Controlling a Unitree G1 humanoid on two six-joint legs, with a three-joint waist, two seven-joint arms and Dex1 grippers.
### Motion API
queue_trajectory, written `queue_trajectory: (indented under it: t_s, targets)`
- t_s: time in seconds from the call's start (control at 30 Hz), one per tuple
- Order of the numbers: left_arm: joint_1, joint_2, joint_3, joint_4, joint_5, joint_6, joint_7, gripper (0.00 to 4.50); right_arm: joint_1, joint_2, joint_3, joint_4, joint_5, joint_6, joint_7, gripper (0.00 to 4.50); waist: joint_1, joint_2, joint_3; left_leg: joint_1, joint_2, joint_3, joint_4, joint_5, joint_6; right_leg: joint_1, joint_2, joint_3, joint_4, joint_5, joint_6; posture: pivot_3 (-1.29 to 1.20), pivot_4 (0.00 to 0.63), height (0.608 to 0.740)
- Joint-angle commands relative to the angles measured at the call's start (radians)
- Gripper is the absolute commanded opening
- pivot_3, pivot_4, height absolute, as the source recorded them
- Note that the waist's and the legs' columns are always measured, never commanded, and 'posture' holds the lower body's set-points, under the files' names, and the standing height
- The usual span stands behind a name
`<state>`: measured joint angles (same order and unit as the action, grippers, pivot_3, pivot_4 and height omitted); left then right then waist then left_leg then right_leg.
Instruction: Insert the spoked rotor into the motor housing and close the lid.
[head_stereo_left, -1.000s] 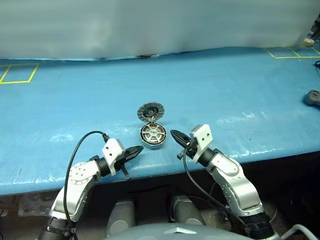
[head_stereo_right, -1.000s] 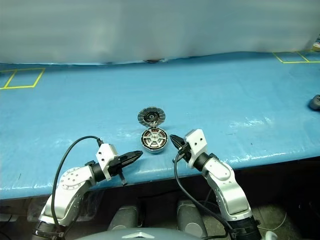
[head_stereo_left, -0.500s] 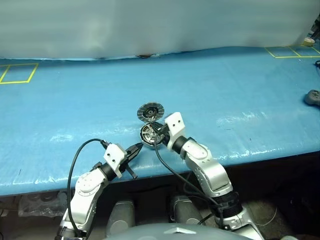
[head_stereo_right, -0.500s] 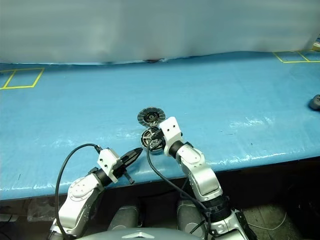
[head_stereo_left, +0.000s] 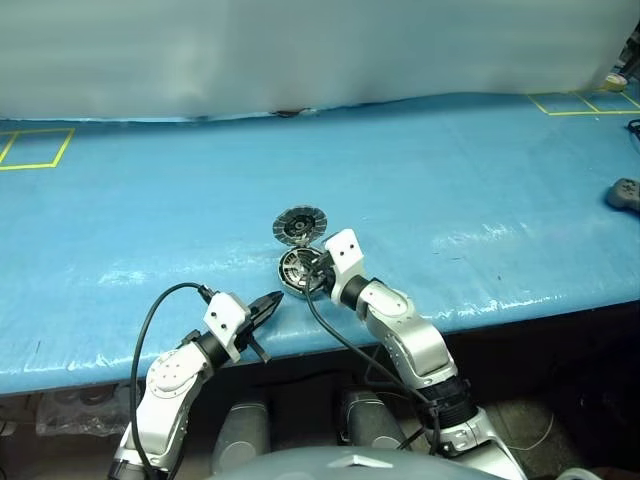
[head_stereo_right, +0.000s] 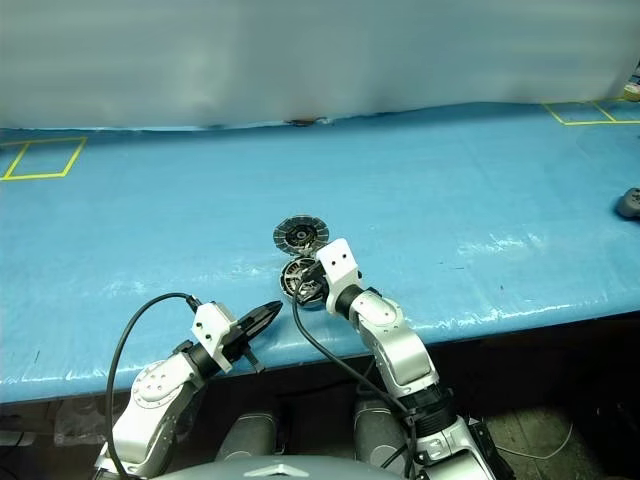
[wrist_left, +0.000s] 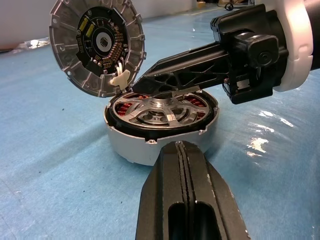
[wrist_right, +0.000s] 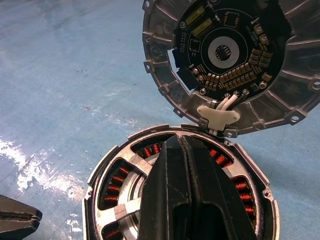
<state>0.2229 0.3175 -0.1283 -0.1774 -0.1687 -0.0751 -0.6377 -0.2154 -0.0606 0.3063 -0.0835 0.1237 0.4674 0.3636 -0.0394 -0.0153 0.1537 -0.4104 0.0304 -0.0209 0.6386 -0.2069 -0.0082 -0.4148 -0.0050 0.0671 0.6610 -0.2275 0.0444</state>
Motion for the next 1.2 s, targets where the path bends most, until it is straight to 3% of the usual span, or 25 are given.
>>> queue_trajectory:
  t_s: [0.03,0.77,1.2]
  targets:
    - [0.000,0.007,-0.002,-0.040,-0.016,-0.005,-0.007,0.02,0.010,0.009,0.028,0.048,-0.015,0.028,0.001,0.00,-0.002,0.000,-0.001,0.000,0.000,0.000,0.000,0.000,0.000,0.000,0.000,0.000,0.000,0.000,0.000,0.00,0.150,0.740]
    - [-0.002,0.011,0.002,-0.016,-0.026,0.010,-0.021,0.02,0.032,0.040,0.107,0.114,-0.052,0.017,0.043,0.00,-0.030,-0.004,-0.006,0.015,0.008,0.003,-0.014,-0.001,-0.001,0.003,0.006,0.001,0.000,-0.005,-0.008,0.00,0.150,0.740]
    - [-0.002,0.008,0.001,0.003,-0.030,0.004,-0.028,0.02,-0.016,0.049,0.147,0.160,-0.081,-0.035,0.101,0.00,-0.038,-0.005,-0.006,0.016,0.015,0.007,-0.017,-0.004,-0.007,0.002,0.014,0.003,0.000,-0.007,-0.013,0.00,0.150,0.740]
